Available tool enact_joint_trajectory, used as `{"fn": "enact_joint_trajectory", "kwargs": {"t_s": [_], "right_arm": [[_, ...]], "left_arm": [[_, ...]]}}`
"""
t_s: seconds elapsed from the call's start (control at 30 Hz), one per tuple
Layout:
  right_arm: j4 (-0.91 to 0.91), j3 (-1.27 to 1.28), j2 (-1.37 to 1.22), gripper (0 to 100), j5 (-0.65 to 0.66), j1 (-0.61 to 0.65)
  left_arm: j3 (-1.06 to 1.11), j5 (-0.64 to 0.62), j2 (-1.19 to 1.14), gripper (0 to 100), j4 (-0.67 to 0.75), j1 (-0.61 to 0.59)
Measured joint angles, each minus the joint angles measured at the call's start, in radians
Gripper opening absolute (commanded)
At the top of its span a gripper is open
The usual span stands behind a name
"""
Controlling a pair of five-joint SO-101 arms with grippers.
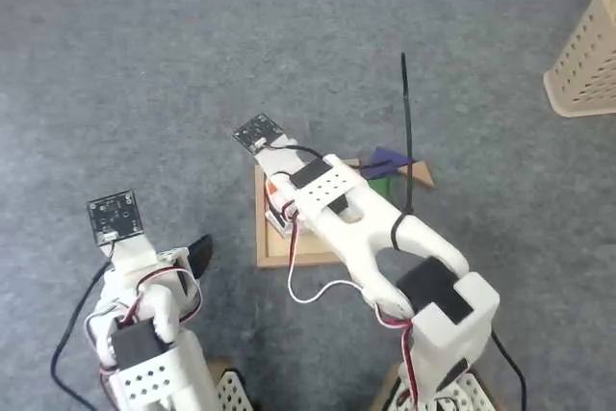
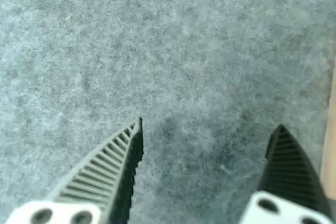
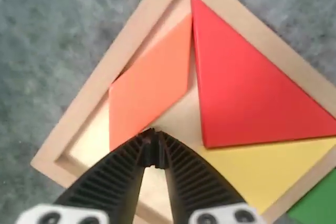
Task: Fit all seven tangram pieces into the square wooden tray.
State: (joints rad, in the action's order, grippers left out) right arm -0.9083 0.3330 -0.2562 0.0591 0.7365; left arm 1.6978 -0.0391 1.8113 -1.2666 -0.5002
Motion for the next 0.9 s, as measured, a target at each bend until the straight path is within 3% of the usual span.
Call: {"fn": "enact_joint_trajectory", "kwargs": {"t_s": [0.5, 0.7, 0.9], "right_arm": [[-0.017, -0.103, -0.064, 0.8, 0.0, -0.006], [-0.046, -0.1, 0.04, 0.8, -0.005, -0.051], [0.126, 0.005, 0.061, 0.8, -0.005, -0.048]], "left_arm": [[0.0, 0.0, 0.0, 35, 0.0, 0.0], [0.0, 0.0, 0.0, 35, 0.0, 0.0], [0.0, 0.0, 0.0, 35, 0.0, 0.0]]}}
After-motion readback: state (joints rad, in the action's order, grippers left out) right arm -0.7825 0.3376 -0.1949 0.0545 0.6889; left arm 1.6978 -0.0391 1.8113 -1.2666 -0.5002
